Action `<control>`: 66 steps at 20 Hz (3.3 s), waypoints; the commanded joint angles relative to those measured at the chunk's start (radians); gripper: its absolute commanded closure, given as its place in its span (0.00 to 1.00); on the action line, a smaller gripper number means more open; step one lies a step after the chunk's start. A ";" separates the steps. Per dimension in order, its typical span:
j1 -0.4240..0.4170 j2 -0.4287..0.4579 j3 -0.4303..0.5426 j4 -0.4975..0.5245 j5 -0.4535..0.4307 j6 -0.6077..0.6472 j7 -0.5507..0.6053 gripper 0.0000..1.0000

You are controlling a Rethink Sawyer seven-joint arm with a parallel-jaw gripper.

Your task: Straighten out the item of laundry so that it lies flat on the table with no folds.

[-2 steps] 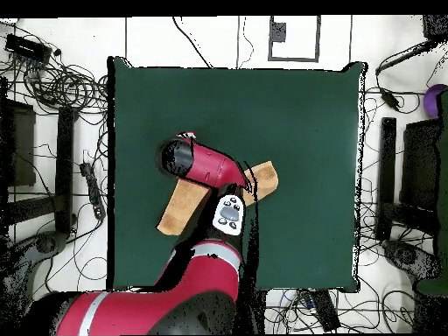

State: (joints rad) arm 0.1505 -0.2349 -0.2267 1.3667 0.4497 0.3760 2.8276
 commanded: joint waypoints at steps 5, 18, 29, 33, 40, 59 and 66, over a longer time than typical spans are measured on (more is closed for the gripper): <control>0.010 0.153 0.050 -0.037 -0.030 -0.105 0.080 1.00; -0.040 -0.072 0.141 0.183 -0.042 -0.031 0.029 1.00; -0.034 -0.273 0.158 0.356 -0.030 0.090 0.027 1.00; -0.042 -0.272 0.173 0.367 -0.025 0.068 0.032 1.00; -0.051 -0.222 0.194 0.342 -0.020 -0.003 0.045 1.00; 0.004 -0.286 0.059 0.166 -0.031 0.307 0.108 1.00; -0.003 -0.321 0.050 0.121 -0.035 0.402 0.117 1.00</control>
State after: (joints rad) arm 0.1394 -0.5379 -0.1962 1.5479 0.4399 0.6300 2.8276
